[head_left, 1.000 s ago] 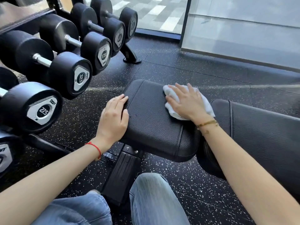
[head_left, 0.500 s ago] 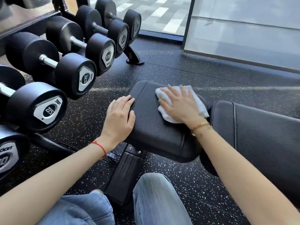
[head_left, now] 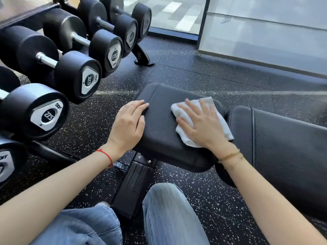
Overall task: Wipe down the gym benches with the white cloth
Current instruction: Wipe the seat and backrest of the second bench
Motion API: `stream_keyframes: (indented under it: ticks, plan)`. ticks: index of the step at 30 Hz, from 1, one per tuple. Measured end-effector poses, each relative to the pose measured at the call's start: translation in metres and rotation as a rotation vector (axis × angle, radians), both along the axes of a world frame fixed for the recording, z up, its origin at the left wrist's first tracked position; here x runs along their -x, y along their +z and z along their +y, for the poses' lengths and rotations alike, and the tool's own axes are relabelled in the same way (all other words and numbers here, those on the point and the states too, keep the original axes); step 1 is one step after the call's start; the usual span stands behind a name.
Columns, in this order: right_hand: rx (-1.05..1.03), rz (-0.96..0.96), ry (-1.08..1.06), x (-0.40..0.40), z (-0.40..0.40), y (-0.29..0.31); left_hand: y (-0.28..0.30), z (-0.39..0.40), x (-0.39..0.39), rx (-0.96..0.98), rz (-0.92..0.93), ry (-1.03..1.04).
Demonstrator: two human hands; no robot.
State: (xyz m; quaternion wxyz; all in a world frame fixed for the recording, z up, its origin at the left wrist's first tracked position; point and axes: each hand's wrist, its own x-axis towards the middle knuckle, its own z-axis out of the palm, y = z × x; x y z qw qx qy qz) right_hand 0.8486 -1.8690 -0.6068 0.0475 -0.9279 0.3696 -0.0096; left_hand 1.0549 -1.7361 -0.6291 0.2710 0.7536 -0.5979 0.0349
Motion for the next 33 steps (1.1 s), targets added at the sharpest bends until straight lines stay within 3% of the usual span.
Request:
stream_keyframes:
  ticks: [2, 6, 9, 18, 24, 30, 33]
  plan:
    - [0.038, -0.007, 0.0, 0.0, 0.009, -0.001, 0.0, -0.001, 0.0, -0.012, -0.009, -0.021]
    - [0.12, -0.073, 0.246, 0.043, 0.063, -0.014, 0.0, -0.002, -0.002, -0.033, -0.02, -0.034]
    - [0.296, -0.014, 0.359, 0.071, 0.081, -0.027, 0.001, -0.001, -0.002, -0.04, -0.005, -0.042]
    - [0.618, 0.064, 0.385, 0.025, 0.09, -0.026, 0.013, -0.004, -0.027, -0.082, 0.035, -0.152]
    - [0.581, 0.142, 0.535, 0.049, 0.081, -0.025, 0.017, 0.001, -0.04, -0.145, 0.045, -0.261]
    - [0.609, 0.254, 0.688, -0.053, 0.095, -0.021, 0.02, 0.002, -0.044, -0.186, 0.078, -0.303]
    - [0.575, 0.271, 0.697, -0.06, 0.096, -0.022, 0.022, 0.003, -0.046, -0.197, 0.081, -0.307]
